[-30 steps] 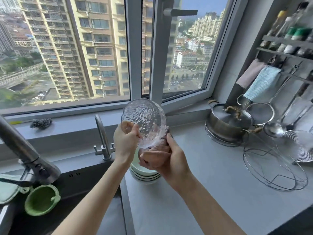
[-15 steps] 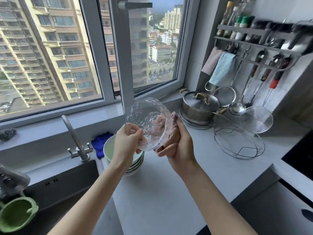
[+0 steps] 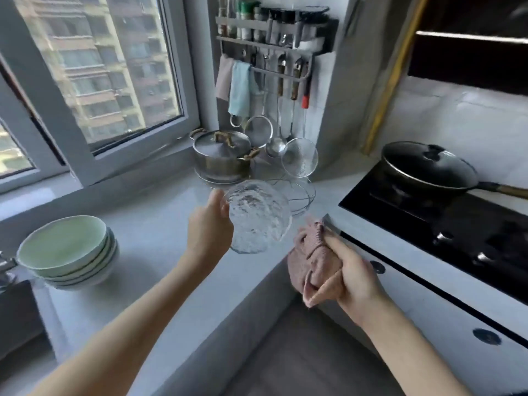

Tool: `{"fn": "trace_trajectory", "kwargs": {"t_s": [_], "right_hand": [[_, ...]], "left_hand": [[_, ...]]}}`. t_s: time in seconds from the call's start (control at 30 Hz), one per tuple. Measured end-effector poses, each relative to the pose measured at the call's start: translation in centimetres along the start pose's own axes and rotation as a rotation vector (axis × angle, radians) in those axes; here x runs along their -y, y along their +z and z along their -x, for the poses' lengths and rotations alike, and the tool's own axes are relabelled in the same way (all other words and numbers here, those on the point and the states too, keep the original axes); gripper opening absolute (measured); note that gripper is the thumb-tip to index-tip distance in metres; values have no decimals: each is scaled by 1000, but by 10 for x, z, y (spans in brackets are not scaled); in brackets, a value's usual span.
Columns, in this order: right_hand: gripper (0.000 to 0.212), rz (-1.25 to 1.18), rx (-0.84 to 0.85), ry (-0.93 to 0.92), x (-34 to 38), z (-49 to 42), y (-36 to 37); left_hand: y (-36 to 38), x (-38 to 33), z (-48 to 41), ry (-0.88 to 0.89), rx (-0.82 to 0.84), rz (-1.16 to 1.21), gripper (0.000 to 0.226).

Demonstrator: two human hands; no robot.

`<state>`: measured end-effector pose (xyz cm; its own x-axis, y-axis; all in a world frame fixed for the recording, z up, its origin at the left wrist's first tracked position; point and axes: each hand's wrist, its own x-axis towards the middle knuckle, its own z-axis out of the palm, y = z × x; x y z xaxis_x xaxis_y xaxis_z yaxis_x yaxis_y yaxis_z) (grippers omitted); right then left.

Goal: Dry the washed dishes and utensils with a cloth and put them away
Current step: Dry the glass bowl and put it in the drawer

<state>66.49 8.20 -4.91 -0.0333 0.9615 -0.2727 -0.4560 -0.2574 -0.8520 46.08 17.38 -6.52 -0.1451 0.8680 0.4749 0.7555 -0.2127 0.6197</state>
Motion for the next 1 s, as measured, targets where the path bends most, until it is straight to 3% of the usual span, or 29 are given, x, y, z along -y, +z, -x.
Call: {"fn": "trace_trajectory", "kwargs": {"t_s": [0.1, 0.2, 0.27, 0.47, 0.67, 0.8, 1.0], "right_hand": [[45, 507, -121, -195, 19, 38, -76], [65, 834, -265, -155, 26, 73, -147], [74, 908, -384, -96, 28, 98, -189], [79, 596, -760, -73, 29, 161, -283], [17, 457, -1216, -60, 14, 220, -376], [16, 495, -1362, 103, 4, 255, -434], [14, 419, -1445, 295, 13, 291, -505]], "left_hand": [[51, -59, 35, 4, 126, 21, 9], [101, -120, 66, 14, 272, 116, 9], [132, -160, 86, 53, 402, 164, 10], [217, -280, 165, 399, 738, 208, 9], [287, -371, 247, 628, 1033, 251, 5], [333, -421, 294, 682, 1317, 261, 6], [399, -483, 347, 628, 1735, 148, 19]]}}
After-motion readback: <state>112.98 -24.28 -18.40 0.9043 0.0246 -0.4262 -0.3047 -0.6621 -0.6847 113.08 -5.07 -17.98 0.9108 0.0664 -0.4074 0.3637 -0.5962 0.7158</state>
